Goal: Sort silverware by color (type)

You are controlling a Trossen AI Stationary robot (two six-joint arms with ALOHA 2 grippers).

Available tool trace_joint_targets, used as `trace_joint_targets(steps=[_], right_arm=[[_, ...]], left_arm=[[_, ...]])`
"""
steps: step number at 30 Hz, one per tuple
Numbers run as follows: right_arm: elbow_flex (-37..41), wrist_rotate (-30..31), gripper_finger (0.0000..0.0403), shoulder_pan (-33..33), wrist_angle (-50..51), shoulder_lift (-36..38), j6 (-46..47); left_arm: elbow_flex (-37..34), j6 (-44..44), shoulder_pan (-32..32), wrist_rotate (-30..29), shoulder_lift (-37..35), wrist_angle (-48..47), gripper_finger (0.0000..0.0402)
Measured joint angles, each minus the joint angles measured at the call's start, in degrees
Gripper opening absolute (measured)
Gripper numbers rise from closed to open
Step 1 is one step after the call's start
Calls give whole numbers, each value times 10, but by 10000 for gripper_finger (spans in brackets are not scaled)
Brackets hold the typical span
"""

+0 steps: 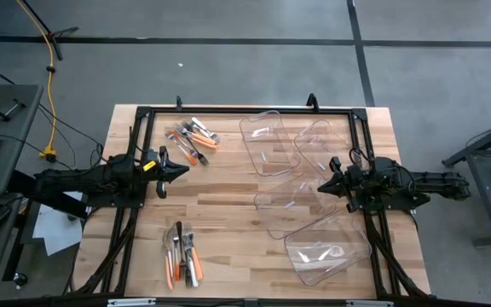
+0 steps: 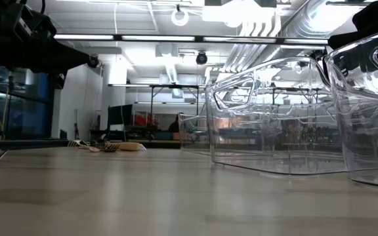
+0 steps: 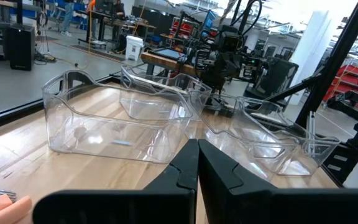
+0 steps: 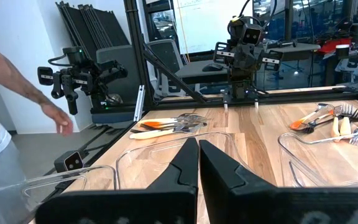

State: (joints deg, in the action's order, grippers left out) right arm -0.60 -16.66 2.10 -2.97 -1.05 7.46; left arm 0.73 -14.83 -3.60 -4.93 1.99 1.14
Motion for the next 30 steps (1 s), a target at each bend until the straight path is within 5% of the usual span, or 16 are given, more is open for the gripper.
trace_joint_targets(steps=[22, 28, 30], right_arm=[[0, 0, 0, 0, -6, 0, 0], [0, 4, 0, 0, -128, 0, 30], [0, 47, 0, 0, -207, 0, 78]], left_arm=[[0, 0, 0, 0, 0, 0, 1], [0, 0, 0, 0, 0, 0, 1], [0, 0, 0, 0, 0, 0, 1]])
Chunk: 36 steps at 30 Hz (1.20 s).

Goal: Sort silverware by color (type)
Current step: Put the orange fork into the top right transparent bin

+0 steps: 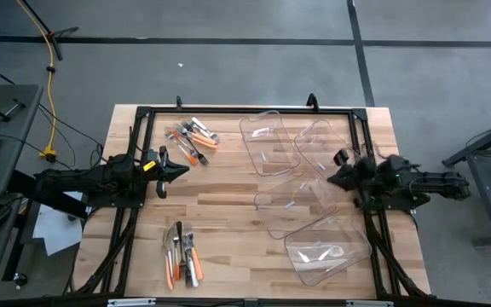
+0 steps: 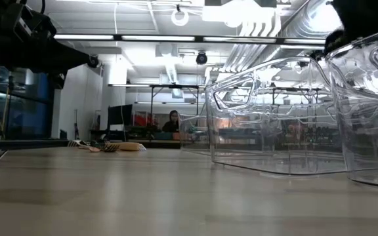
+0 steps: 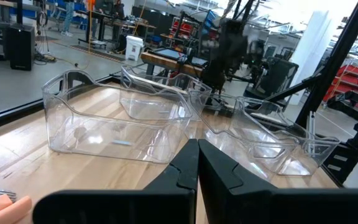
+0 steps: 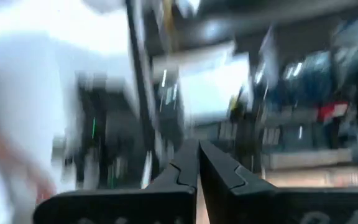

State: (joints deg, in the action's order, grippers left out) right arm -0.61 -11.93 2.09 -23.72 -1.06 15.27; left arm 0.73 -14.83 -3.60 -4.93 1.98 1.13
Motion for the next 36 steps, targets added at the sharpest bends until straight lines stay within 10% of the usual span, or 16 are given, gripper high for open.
trace_joint_targets(steps=[5, 16, 26, 36], right_arm=[[0, 160, 0, 0, -120, -1, 148], [-148, 119, 0, 0, -109, -194, 98], [-343, 117, 0, 0, 106, -424, -17], [-415, 125, 0, 9, 131, -500, -64]], left_arm=[[0, 0, 0, 0, 0, 0, 1], [0, 0, 0, 0, 0, 0, 1], [0, 0, 0, 0, 0, 0, 1], [0, 0, 0, 0, 0, 0, 1]])
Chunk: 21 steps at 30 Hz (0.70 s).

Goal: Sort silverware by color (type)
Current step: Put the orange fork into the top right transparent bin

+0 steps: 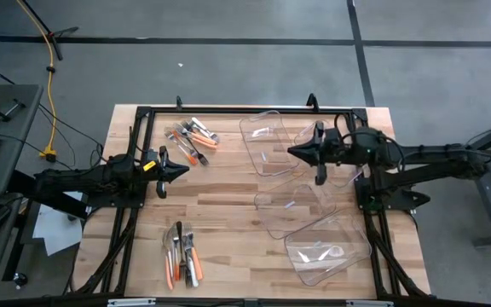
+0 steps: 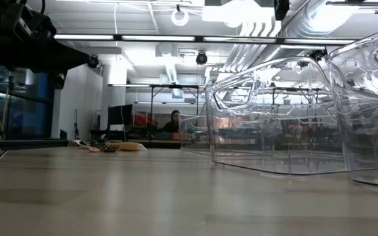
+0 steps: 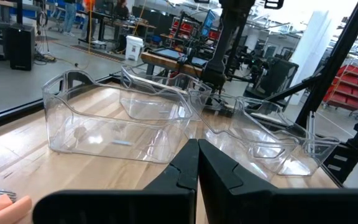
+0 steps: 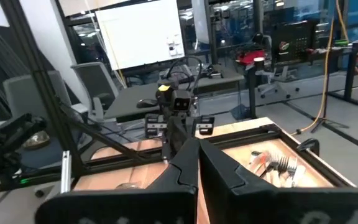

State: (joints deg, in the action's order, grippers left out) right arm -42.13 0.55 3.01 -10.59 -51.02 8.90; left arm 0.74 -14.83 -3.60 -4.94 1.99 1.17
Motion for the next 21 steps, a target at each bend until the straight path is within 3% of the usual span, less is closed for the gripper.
trace_joint_targets(steps=[5, 9, 15, 18, 21], right_arm=[[-1, 1, 0, 4, 1, 0, 3], [-1, 8, 0, 4, 1, 0, 16], [-1, 18, 0, 4, -1, 0, 16], [-1, 38, 0, 4, -1, 0, 16], [-1, 59, 0, 4, 0, 0, 16]], left_arm=[[0, -35, 0, -2, 0, 39, 1], [0, -224, 0, -7, 0, 159, 1], [8, -314, -1, -200, 12, 351, 1], [49, -281, -1, -208, 40, 346, 1], [111, -275, -2, -226, 94, 262, 1]])
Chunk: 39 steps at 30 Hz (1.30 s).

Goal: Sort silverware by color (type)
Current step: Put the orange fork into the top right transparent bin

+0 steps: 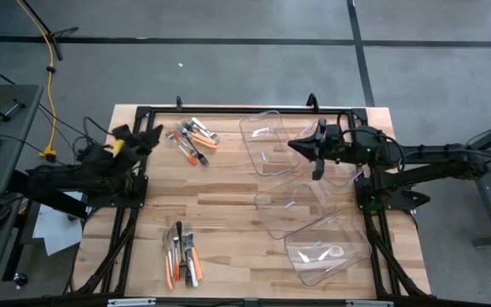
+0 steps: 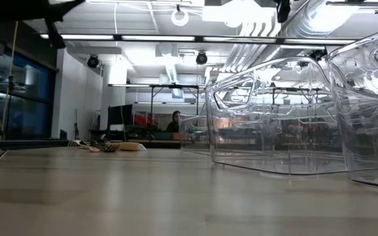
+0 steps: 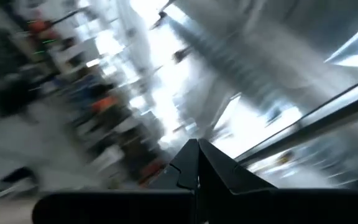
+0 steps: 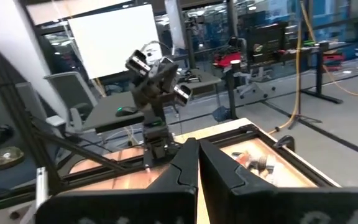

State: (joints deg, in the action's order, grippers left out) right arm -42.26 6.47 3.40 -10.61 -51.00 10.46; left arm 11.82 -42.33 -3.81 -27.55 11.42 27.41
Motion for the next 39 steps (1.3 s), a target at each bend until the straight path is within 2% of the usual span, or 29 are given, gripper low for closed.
trace_joint_targets(steps=[7, 11, 14, 19, 23, 26, 33, 39], right_arm=[[0, 29, 0, 0, 1, 0, 0], [0, 59, 0, 0, 1, 0, -2], [0, 69, 0, 0, 1, 0, -3], [0, 69, 0, 0, 14, 0, 0], [0, 69, 0, 0, 14, 0, -5], [0, 69, 0, 2, 17, 0, -5], [0, 69, 0, 24, 19, 0, -2], [0, 69, 0, 46, 19, 0, 0]], left_arm=[[156, -3, -67, -32, 132, -351, 10], [210, -67, -119, -46, 185, -549, 50], [210, -144, -143, -31, 218, -623, 90], [186, -262, -162, 14, 267, -648, 152], [178, -313, -175, 24, 310, -649, 179], [178, -335, -198, 21, 347, -651, 180], [177, -306, -274, 32, 450, -636, 173], [177, -300, -312, 55, 527, -564, 173]])
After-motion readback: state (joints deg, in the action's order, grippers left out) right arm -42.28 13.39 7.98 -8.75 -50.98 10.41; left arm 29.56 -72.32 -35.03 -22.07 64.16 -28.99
